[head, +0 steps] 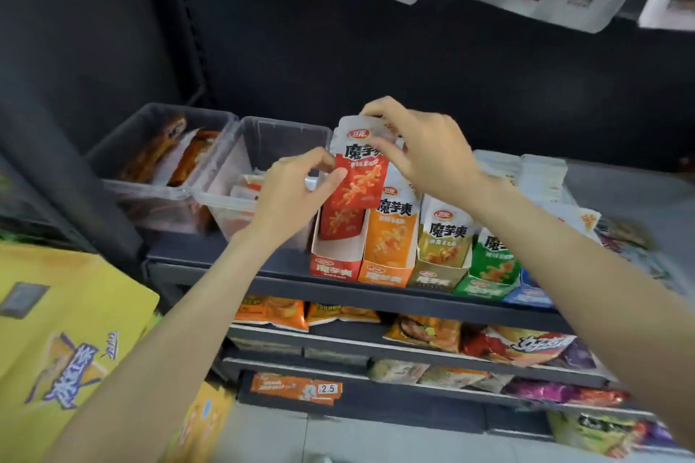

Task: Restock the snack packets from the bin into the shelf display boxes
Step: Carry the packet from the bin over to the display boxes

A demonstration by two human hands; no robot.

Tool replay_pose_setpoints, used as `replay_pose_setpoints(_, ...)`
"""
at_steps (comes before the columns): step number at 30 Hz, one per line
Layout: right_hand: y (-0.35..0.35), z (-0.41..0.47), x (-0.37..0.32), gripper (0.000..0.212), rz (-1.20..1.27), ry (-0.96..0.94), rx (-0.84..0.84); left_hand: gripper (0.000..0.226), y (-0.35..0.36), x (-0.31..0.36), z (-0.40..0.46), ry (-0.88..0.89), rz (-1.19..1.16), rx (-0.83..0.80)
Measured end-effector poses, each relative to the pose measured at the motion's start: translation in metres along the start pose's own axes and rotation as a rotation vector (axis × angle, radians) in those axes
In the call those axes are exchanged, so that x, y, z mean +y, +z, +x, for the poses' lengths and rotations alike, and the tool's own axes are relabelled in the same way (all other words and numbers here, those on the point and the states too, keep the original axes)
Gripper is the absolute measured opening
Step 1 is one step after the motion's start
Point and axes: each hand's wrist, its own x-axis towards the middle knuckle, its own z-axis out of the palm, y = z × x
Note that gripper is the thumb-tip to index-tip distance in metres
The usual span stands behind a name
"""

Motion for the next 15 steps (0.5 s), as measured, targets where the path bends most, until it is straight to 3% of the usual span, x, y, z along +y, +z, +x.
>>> replay_pose_setpoints(5, 0.012, 0.012, 0.000, 0.027, 0.082, 0.058, -0.107, 0.018, 0.000, -0.011, 0.009, 0.030, 0.172, 0.103)
replay_pose_setpoints(11, 0.026, 0.011, 0.000, 0.026, 0.021, 0.034, -0.219, 0.029, -0.003, -0.020, 0.014, 0.030, 0.261, -0.012)
replay_pose_setpoints(15, 0.043, -0.001, 0.002, 0.024, -0.085, 0.001, -0.309, 0.021, -0.002, -0.019, 0.013, 0.107, 0.138, 0.053)
